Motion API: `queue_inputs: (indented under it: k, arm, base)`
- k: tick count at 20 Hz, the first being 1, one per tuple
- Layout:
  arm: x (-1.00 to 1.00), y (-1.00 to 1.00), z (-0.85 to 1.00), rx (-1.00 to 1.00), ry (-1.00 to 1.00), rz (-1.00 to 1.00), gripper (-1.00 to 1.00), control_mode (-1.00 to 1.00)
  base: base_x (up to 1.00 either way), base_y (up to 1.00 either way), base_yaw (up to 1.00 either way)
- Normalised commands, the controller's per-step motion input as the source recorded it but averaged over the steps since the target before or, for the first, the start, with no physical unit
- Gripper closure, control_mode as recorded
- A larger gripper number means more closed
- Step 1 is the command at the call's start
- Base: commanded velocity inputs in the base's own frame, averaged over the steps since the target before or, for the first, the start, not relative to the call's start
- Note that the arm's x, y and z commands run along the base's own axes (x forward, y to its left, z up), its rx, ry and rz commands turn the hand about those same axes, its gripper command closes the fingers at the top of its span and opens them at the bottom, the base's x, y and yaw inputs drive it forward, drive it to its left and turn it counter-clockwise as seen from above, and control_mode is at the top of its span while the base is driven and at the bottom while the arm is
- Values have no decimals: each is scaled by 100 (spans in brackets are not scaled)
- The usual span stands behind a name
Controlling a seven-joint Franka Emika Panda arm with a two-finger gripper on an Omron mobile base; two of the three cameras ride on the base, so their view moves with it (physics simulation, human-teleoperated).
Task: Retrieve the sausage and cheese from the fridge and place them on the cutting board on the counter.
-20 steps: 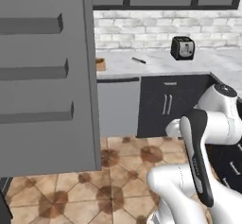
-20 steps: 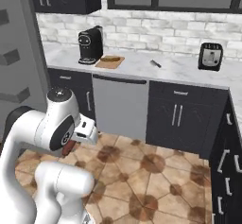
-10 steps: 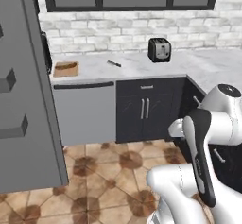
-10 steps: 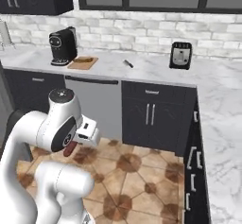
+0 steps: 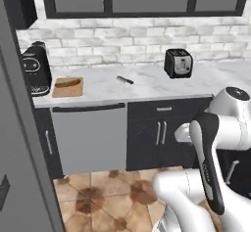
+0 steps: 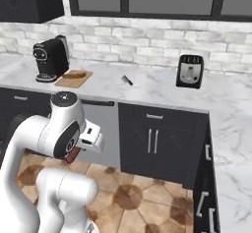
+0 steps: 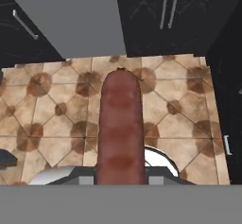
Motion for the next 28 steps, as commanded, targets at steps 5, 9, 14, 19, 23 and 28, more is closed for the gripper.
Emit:
queue_inputs:
  k: [5, 9, 14, 19, 23, 28]
  arm:
    - [0, 0, 0, 0, 0, 0, 100, 100]
    - [0, 0, 0, 0, 0, 0, 100, 100]
    - [0, 0, 0, 0, 0, 0, 100, 100]
    - [0, 0, 0, 0, 0, 0, 100, 100]
    - [0, 0, 0, 0, 0, 0, 100, 100]
    - [0, 0, 0, 0, 0, 0, 100, 100]
  base:
    - [88, 0, 17]
    - [79, 0, 28]
    - [67, 0, 43]
    - [73, 12, 32]
    - [76, 30, 12]
    - [67, 50, -3]
